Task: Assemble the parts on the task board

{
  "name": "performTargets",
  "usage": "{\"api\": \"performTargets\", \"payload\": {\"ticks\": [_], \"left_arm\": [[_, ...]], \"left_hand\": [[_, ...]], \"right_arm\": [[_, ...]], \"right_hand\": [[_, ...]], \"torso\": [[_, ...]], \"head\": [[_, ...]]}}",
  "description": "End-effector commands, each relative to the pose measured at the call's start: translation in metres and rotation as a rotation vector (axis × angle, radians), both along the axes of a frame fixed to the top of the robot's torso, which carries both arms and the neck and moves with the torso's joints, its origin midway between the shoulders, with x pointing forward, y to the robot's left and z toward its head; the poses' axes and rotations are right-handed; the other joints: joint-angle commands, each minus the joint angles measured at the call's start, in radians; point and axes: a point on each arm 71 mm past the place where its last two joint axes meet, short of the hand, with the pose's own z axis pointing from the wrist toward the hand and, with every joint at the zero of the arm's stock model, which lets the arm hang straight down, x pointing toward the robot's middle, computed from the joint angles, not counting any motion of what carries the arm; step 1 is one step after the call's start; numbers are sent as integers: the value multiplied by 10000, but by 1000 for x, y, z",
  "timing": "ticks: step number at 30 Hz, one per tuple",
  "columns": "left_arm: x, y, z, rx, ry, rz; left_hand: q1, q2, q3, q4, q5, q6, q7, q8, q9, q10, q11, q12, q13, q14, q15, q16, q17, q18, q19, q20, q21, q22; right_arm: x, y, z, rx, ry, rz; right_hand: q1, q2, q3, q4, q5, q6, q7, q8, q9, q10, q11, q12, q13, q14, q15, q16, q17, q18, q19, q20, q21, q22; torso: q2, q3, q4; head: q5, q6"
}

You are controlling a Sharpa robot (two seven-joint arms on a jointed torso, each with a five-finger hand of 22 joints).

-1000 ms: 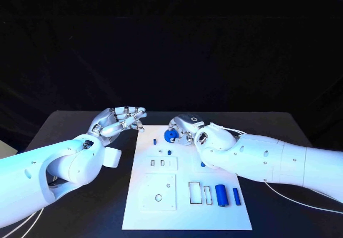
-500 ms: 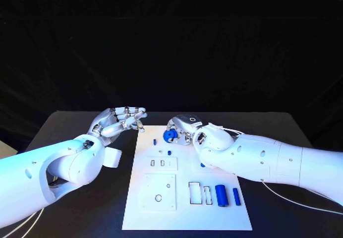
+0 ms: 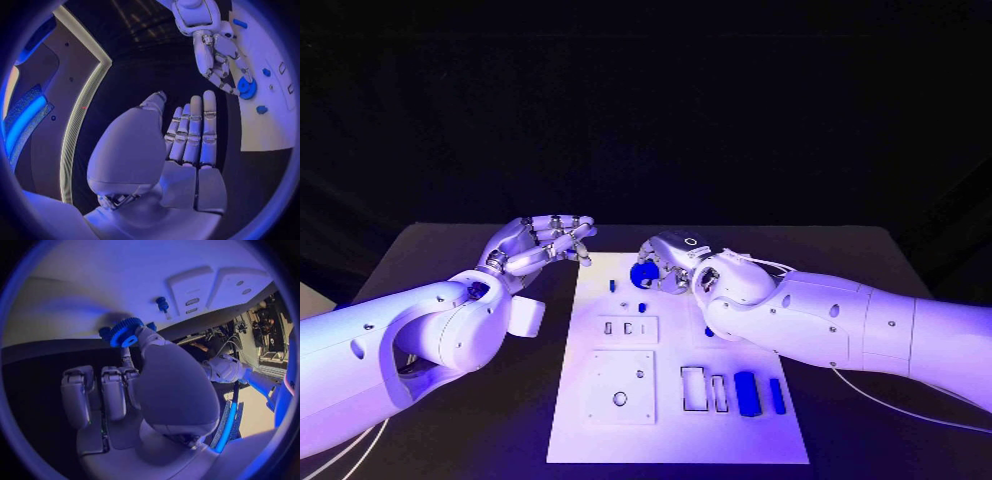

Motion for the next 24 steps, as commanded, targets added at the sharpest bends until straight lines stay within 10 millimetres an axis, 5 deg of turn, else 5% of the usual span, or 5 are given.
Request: {"api": "performTargets", "payload": {"ticks": [1,22,24], "left_arm": [[0,-1,1,-80,-41,-159],[1,-2,0,-61,10,-167],[1,-2,0,-59,14,-169]], "left_hand": [[93,-28,43,1,-41,-66,-32,-4,8,-83,-19,44,7,-55,-6,35,-9,35,-55,-18,27,9],[96,-29,49,3,-43,-71,-34,-6,10,-90,-19,45,6,-62,-4,40,-14,35,-72,-16,47,23],[96,-29,49,3,-43,-71,-34,-6,10,-90,-19,45,6,-62,-4,40,-14,35,-72,-16,47,23]], "right_arm": [[-2,-3,-7,-288,153,-78],[-3,-3,-6,-151,11,-116],[-2,-3,-7,-129,58,-137]], "right_hand": [[-45,-48,81,3,-69,69,-20,29,17,1032,-67,40,2635,1040,-59,34,2457,-67,1046,-62,45,2634],[-97,-112,113,0,-92,56,-12,7,8,1032,-63,40,2635,1031,-57,26,2420,-67,1046,-60,45,2634],[-286,-249,94,35,-361,-320,99,-228,-84,1032,20,40,2635,1026,0,20,2397,-67,1046,-33,45,2634]], "torso": [[0,6,7],[0,-9,-3],[-1,-11,-4]], "head": [[-2,0],[-25,4],[-24,11]]}}
